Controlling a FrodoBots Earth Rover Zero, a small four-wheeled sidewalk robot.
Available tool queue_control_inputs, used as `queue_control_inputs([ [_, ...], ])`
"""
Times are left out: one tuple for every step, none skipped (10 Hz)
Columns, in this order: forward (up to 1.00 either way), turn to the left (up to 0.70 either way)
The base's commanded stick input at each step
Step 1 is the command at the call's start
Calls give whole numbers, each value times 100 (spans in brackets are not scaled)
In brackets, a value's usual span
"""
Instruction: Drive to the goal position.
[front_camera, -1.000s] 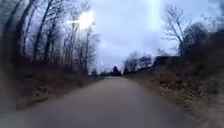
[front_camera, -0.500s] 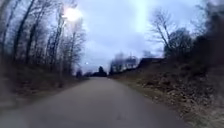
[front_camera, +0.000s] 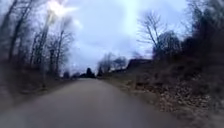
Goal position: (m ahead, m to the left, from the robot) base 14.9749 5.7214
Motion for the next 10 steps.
queue_control_inputs([
  [85, 37],
  [85, 37],
  [85, 37],
  [85, 37],
  [85, 37],
  [85, 37],
  [85, 37],
  [85, 37],
  [85, 37],
  [85, 3],
])
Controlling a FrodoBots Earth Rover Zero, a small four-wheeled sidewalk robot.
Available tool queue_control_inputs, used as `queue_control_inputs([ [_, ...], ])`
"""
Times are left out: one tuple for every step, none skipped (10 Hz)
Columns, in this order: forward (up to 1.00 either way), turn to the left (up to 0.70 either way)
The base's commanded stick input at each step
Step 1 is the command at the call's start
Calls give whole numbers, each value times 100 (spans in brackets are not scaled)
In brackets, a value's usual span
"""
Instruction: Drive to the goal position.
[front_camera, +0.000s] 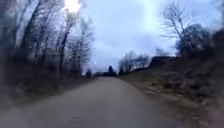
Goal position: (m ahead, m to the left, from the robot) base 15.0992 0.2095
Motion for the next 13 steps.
queue_control_inputs([
  [85, 3],
  [85, 3],
  [85, 3],
  [85, 3],
  [85, 3],
  [85, 3],
  [85, 3],
  [85, 3],
  [85, 2],
  [85, -26],
  [85, -31],
  [85, -30],
  [85, -20],
])
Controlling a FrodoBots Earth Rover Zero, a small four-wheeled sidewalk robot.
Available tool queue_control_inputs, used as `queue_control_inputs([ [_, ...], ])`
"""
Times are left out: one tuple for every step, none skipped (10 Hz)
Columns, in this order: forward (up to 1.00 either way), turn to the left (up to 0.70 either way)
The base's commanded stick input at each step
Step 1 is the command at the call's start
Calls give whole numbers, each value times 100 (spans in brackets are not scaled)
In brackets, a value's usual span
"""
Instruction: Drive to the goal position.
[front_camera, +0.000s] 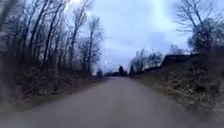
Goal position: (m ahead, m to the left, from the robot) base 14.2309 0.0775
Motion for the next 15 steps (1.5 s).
queue_control_inputs([
  [85, -5],
  [85, 4],
  [85, 4],
  [85, 4],
  [85, 4],
  [85, 4],
  [85, 4],
  [85, 4],
  [85, 4],
  [85, 4],
  [85, 4],
  [85, 4],
  [93, 4],
  [100, 4],
  [100, 4],
])
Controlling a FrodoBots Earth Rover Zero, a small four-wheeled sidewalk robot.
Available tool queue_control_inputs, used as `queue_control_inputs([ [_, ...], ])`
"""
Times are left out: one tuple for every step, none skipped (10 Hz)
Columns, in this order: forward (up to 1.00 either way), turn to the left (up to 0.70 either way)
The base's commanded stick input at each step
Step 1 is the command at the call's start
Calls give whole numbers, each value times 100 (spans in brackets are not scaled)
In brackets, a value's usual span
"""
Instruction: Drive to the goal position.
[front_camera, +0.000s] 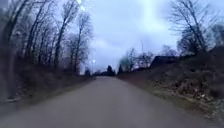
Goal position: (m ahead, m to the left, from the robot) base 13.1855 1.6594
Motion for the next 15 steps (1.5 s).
queue_control_inputs([
  [100, 4],
  [100, 4],
  [100, 4],
  [100, -29],
  [100, -36],
  [100, -36],
  [100, 4],
  [100, 4],
  [100, 4],
  [100, 4],
  [100, 4],
  [100, 4],
  [100, 4],
  [100, 4],
  [100, 4],
])
